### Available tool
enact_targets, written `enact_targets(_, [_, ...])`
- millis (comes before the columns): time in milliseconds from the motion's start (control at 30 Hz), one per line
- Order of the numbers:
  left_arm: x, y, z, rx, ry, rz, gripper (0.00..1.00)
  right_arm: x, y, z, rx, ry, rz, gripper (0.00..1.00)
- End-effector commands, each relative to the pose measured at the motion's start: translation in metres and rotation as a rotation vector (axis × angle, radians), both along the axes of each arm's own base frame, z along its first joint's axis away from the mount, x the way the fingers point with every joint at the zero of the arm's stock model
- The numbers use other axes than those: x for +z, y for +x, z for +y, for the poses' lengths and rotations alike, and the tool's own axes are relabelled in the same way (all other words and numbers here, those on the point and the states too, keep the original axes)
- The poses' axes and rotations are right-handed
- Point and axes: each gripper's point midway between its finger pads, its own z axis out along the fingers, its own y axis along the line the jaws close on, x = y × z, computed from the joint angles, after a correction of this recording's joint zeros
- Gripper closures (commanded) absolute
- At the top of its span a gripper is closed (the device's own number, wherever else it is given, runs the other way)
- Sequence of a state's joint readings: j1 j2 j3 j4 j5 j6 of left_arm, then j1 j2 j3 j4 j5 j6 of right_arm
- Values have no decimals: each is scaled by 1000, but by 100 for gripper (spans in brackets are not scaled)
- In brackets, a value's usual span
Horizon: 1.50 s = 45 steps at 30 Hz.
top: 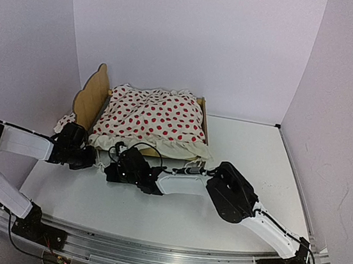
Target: Set up the pet bed
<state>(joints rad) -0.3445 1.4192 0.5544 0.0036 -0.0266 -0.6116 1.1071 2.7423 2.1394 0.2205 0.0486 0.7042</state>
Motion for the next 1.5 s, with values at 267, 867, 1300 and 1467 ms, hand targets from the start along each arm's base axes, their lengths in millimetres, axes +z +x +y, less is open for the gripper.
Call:
enact_targets(267, [14, -19, 9, -21, 33, 88, 100, 30, 21, 14, -31, 44, -51, 100])
enact_targets(867, [50, 11, -7, -151, 51, -96, 100, 5, -12, 29, 130, 15, -2, 100])
enact_targets(1300, [38, 4, -33, -309, -18, -77, 100, 8, -13, 28, 142, 15, -4, 100])
enact_targets(1467, [37, 11, -31, -315, 17, -71, 96, 6, -16, 29, 162, 34, -18, 100])
